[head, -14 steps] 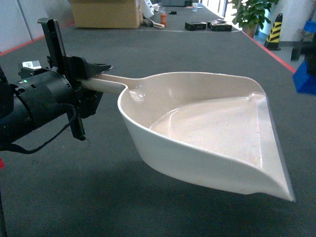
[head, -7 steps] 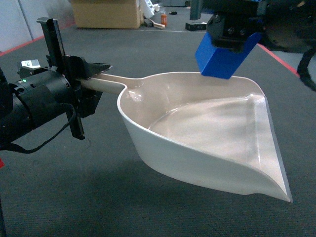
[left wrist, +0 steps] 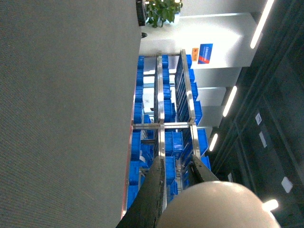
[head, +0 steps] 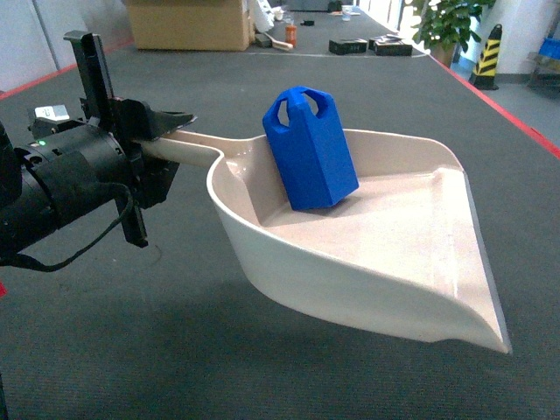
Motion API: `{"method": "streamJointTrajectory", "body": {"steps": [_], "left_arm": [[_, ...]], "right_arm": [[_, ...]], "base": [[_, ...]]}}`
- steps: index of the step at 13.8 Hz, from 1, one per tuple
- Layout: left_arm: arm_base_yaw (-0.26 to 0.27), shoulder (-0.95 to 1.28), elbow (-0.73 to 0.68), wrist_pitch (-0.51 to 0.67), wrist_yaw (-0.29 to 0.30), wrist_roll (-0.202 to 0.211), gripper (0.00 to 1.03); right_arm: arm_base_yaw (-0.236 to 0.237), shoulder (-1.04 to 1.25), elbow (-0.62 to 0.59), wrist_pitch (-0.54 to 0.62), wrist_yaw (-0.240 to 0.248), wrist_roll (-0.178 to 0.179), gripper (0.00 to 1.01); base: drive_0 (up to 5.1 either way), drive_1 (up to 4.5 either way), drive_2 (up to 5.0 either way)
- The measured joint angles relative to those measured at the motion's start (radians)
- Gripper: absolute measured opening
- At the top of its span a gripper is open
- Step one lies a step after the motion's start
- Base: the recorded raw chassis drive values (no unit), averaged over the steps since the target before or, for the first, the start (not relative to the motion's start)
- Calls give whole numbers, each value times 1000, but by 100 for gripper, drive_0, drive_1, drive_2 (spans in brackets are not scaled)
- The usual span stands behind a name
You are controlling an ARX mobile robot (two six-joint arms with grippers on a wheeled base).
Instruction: Place part in tray to right shelf
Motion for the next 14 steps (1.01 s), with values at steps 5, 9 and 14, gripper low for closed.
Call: {"method": "streamJointTrajectory", "body": {"steps": [5, 9, 14], "left_arm": [[-3, 0, 0, 0, 4, 0, 13], [-2, 0, 0, 0, 5, 0, 13], [0, 0, 0, 0, 2, 0, 13]], "right_arm": [[-198, -516, -416, -32, -13, -293, 63], [-346, -695, -581, -42, -138, -338, 2], [-345, -875, -668, -137, -145, -339, 2]], "base": [[0, 0, 0], [0, 0, 0], [0, 0, 0]]}}
